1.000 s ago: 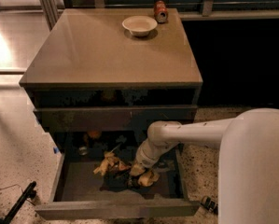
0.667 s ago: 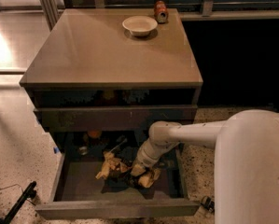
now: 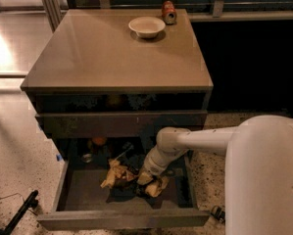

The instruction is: Place brown chip bag into middle drawer

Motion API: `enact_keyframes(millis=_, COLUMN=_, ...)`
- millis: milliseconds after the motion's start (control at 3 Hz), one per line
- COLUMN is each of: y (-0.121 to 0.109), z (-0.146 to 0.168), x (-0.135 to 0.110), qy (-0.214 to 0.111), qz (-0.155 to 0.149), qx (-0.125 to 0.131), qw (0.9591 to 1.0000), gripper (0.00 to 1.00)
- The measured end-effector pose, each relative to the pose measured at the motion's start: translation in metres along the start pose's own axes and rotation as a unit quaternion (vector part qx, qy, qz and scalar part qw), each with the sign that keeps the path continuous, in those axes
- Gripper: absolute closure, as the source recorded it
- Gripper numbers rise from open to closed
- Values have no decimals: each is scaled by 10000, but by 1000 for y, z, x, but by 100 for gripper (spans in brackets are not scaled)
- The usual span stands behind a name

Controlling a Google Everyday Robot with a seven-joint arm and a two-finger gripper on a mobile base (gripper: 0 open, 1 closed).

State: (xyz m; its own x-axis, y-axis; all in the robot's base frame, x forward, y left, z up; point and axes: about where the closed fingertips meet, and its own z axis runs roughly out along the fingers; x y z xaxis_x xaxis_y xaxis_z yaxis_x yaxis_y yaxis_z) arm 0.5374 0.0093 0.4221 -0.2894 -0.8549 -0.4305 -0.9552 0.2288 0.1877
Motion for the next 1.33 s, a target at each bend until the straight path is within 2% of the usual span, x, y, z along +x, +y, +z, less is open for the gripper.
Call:
enact_keyframes(millis=333, y=0, z=0, x=0, qy=0, qz=0, qx=0, qw=10000, gripper=59)
enact_keyframes(millis=667, y=0, z=0, x=0, qy=0, qz=0, qx=-1, qw=10000, gripper=27)
enact_keyframes(millis=1000, y=0, z=0, x=0, qy=0, qz=0, qx=-1, qw=10000, gripper=4)
enact_keyframes(millis=1333, y=0, z=0, x=0, qy=1, qz=0, qx=-2, qw=10000, gripper=0)
